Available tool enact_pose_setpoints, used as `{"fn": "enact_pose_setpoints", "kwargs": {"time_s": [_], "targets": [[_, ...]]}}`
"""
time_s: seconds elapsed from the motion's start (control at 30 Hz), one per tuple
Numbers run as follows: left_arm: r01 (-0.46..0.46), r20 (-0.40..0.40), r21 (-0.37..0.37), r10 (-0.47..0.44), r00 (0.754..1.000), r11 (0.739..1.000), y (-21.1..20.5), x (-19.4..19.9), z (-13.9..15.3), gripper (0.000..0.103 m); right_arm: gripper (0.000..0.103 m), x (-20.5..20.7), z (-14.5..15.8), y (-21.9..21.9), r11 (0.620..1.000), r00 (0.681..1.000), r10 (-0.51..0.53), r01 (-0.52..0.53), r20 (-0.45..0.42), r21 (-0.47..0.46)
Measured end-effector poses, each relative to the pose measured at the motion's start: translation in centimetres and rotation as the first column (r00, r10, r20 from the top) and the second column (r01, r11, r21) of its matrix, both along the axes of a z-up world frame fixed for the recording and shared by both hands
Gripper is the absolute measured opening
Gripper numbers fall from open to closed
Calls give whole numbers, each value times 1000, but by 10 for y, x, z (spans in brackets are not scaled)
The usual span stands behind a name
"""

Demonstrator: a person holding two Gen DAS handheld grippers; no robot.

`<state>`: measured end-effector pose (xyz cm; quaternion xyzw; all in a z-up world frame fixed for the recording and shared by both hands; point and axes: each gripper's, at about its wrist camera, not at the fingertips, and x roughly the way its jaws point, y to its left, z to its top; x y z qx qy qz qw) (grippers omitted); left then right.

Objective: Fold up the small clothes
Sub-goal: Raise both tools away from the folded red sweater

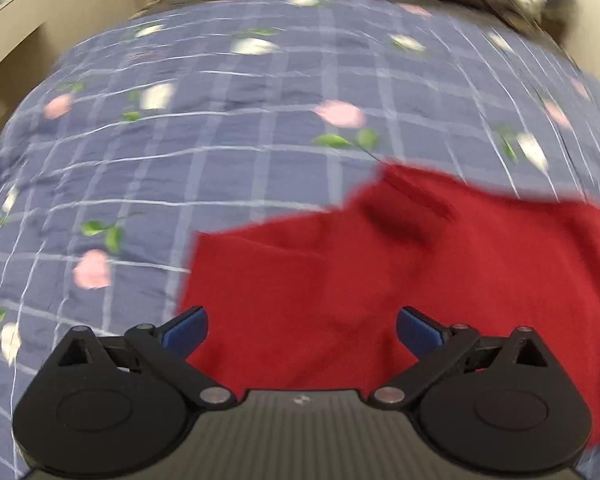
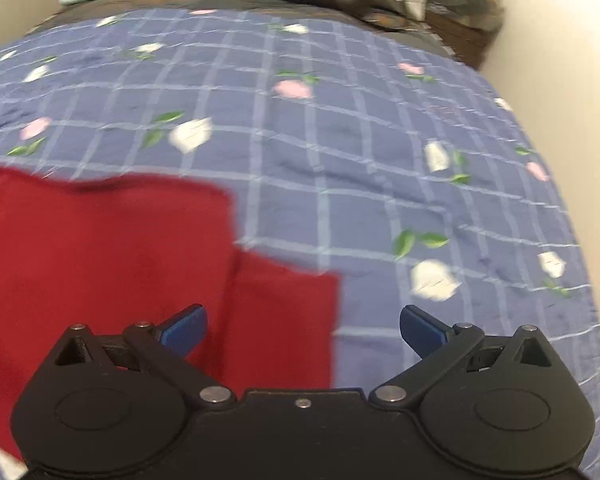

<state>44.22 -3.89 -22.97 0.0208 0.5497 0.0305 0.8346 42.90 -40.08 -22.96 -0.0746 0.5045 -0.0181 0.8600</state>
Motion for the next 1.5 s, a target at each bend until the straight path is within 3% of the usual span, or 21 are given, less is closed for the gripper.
{"fn": "enact_pose_setpoints", "kwargs": {"time_s": [0.13, 0.2, 0.33, 0.5, 0.6, 0.7, 0.83, 1.1, 1.27, 1.5], "targets": [[75, -16, 164, -73, 997, 984, -26, 7, -15, 102, 102, -28, -6, 21, 999, 998, 33, -31, -49, 39], [58, -20, 176, -55, 998, 983, -24, 14, -17, 102, 102, -40, -9, 31, 998, 997, 37, -33, -70, 53], [-50, 8, 220, 49, 999, 974, -1, 30, -13, 102, 102, -66, -15, 37, 997, 992, 49, -41, -119, 64], [-222, 2, 294, 232, 973, 930, 39, 41, -7, 102, 102, -82, -16, 30, 998, 989, 28, -19, -147, 62], [-303, -3, 277, 317, 948, 912, 59, 33, 2, 102, 102, -86, -11, 22, 998, 990, 18, -10, -141, 57], [-332, 5, 236, 340, 940, 913, 62, 13, 20, 102, 102, -89, -2, 15, 998, 993, -7, 14, -121, 62], [-323, -9, 189, 330, 944, 928, 53, -17, 41, 102, 102, -94, 10, 11, 995, 993, -45, 54, -107, 84], [-275, -25, 5, 275, 961, 961, 12, -106, 94, 102, 102, -110, 54, 23, 972, 988, -139, 148, -65, 185], [-177, 1, -1, 177, 984, 984, -13, -161, 120, 102, 102, -132, 98, 39, 956, 986, -164, 167, -33, 242], [-132, 49, -33, 133, 990, 991, -23, -230, 155, 102, 102, -197, 160, 62, 950, 986, -166, 155, 17, 270]]}}
